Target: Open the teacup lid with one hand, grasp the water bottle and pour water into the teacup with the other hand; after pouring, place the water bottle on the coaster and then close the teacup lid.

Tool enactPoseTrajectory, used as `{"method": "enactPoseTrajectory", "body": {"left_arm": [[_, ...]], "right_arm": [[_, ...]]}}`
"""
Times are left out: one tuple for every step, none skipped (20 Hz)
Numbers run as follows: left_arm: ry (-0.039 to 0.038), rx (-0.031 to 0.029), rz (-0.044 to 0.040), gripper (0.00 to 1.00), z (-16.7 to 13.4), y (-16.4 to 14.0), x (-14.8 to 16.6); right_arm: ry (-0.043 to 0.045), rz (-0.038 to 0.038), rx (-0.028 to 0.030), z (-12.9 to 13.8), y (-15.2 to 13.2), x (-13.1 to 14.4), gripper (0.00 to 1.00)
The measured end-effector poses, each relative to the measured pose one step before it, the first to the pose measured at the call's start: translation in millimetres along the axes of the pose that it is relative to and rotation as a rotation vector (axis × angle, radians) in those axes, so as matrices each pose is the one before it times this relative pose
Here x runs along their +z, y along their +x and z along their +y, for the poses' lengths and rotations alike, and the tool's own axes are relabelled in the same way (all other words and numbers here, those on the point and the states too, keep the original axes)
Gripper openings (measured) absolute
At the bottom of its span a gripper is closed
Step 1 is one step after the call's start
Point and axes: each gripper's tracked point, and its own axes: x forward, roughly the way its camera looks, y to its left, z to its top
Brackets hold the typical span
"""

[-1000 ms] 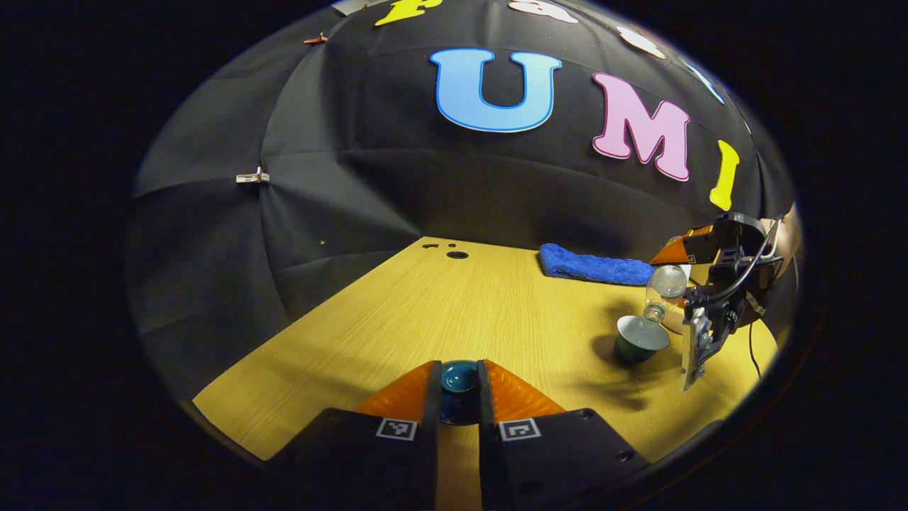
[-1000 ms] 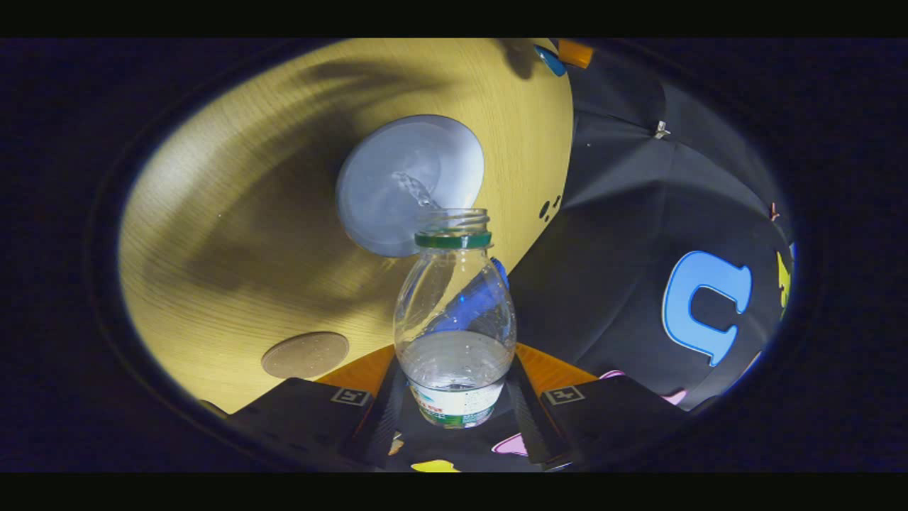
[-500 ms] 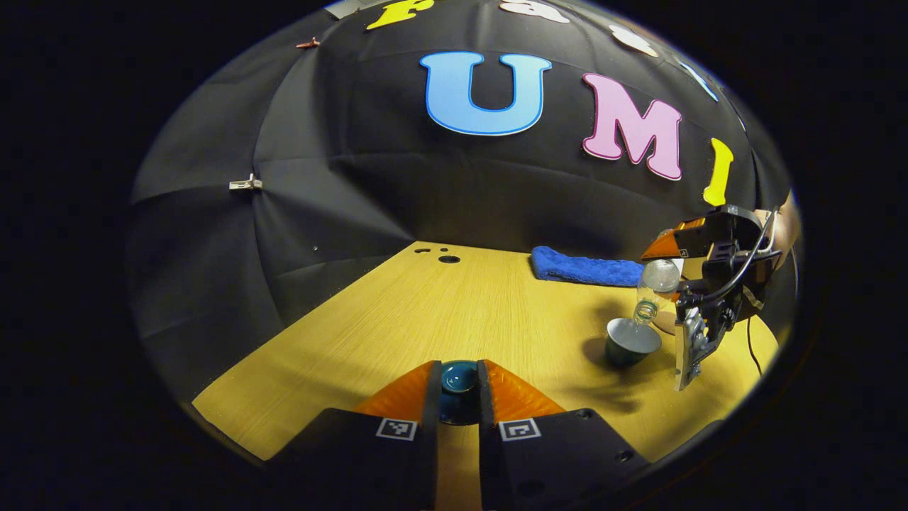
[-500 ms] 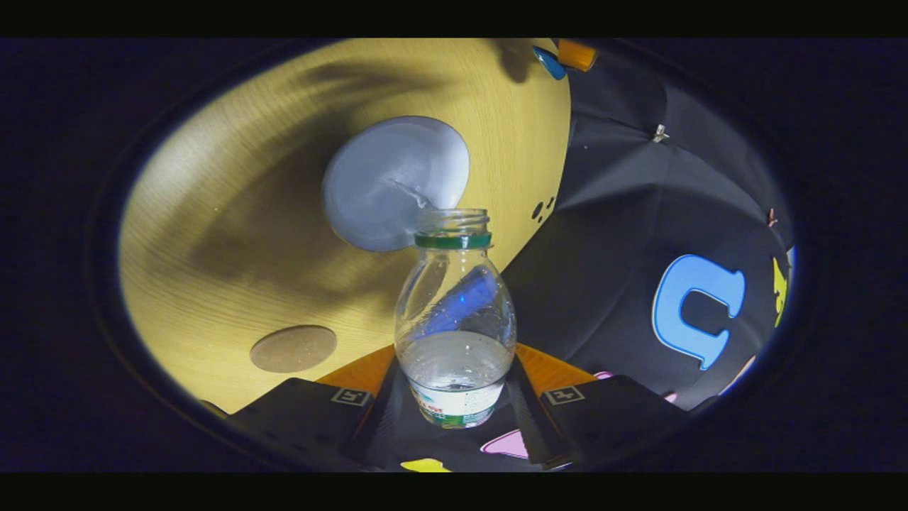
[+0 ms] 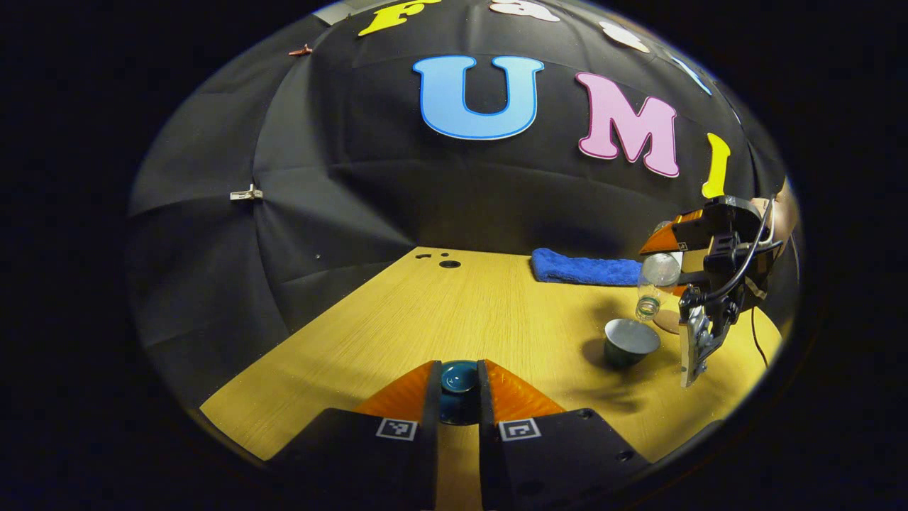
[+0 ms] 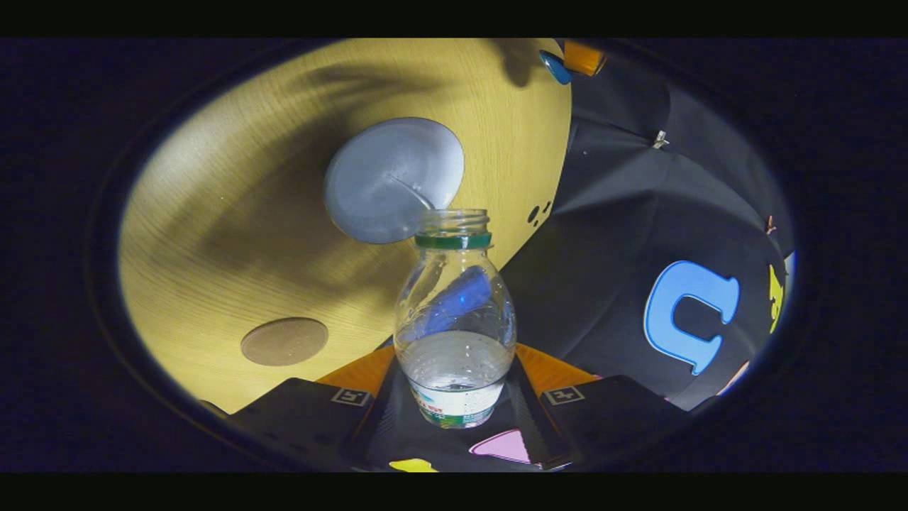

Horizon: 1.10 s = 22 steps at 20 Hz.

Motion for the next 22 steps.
{"method": "enactPoseTrajectory", "body": {"left_arm": [[-0.00091,0.00053,-0.00041,0.24,-1.32,0.08,0.21],[-0.00055,0.00095,-0.00104,0.28,-0.89,-0.45,0.58],[0.00023,0.00017,-0.00112,0.24,-0.87,-0.61,0.8],[0.00131,0.00042,-0.0003,0.24,-1.1,-1.13,0.4],[0.00107,0.00073,0.00252,0.28,-1.36,-0.25,0.58],[-0.00126,0.00087,-0.00023,0.28,-2.13,-0.31,0.26],[-0.00263,-0.00013,-0.00099,0.28,-1.6,-0.73,1.44],[-0.00364,0.00088,-0.00059,0.28,-2.18,0.7,2.3],[-0.0048,0.00001,0.00038,0.27,-1.81,-0.79,1.12],[-0.00389,-0.00016,0.00117,0.27,-2.17,0.41,1.98],[-0.00212,-0.00163,0.00085,0.27,-3.02,-0.15,1.11],[0.0024,-0.0011,0.00293,0.27,-2.64,-0.14,2.65],[0.00621,-0.00083,0.002,0.28,-3.31,0.37,3.32],[0.00653,-0.00275,-0.00269,0.28,-4.23,-0.51,5.52],[0.00311,-0.00461,-0.00368,0.27,-4.61,-0.59,6.35],[0.00017,-0.00708,-0.00326,0.24,-5.33,-0.54,6.66],[0.00004,-0.0047,-0.00284,0.24,-5.63,0.34,6.01],[0.00004,-0.00443,-0.00393,0.24,-5.38,0.15,7.8],[0.00055,-0.00487,-0.00656,0.24,-6.66,0.07,7.16],[0.00234,-0.00498,-0.00501,0.24,-6.21,0.36,8.54],[0.00601,-0.00213,-0.00324,0.28,-6.54,0.82,4.84],[0.00872,-0.00265,-0.00233,0.28,-6.24,1.11,6.21]], "right_arm": [[-0.00026,-0.00163,-0.00168,-0.81,-0.11,-0.07,0.72],[0.00267,0.00124,0.00149,0.9,0.09,0.04,0.73],[0.00481,0.00256,0.0046,0.86,-0.58,-0.26,0.72],[0.00474,0.00154,0.00257,0.51,-0.03,0.21,0.73],[0.00498,0.001,0.00268,0.25,-0.16,-0.31,0.72],[0.016,0.00584,0.00543,0.43,-0.48,-1.34,0.73],[0.02309,0.00233,0.0065,1.76,0.77,-1.8,0.73],[0.03614,0.00312,0.00658,1.55,-0.98,-2.03,0.73],[0.03167,0.0041,0.00737,2.64,-2.0,-2.31,0.73],[0.03842,0.0077,0.00564,1.76,-3.27,-3.29,0.73],[0.04117,0.00699,0.00727,1.57,-1.95,-1.58,0.73],[0.05706,0.00283,0.01545,2.35,-3.35,0.26,0.73],[0.06879,0.00072,0.01728,2.56,2.81,1.04,0.73],[0.08176,-0.00008,0.01765,2.92,-2.38,1.48,0.73],[0.08579,0.00161,0.01753,4.36,-0.72,0.24,0.73],[0.09004,0.00507,0.01817,3.73,-1.32,-1.44,0.73],[0.10013,0.01109,0.01869,4.37,-0.16,-0.41,0.73],[0.10754,0.00446,0.01849,3.69,-0.28,-1.33,0.73],[0.10751,0.00212,0.01357,4.36,-0.15,-2.14,0.73],[0.12792,-0.00216,0.00728,2.14,-1.9,-2.61,0.74],[0.08763,-0.0028,0.00714,2.92,-2.15,-3.35,0.73],[0.07933,0.00314,-0.00025,0.39,-0.42,-1.19,0.73]]}}
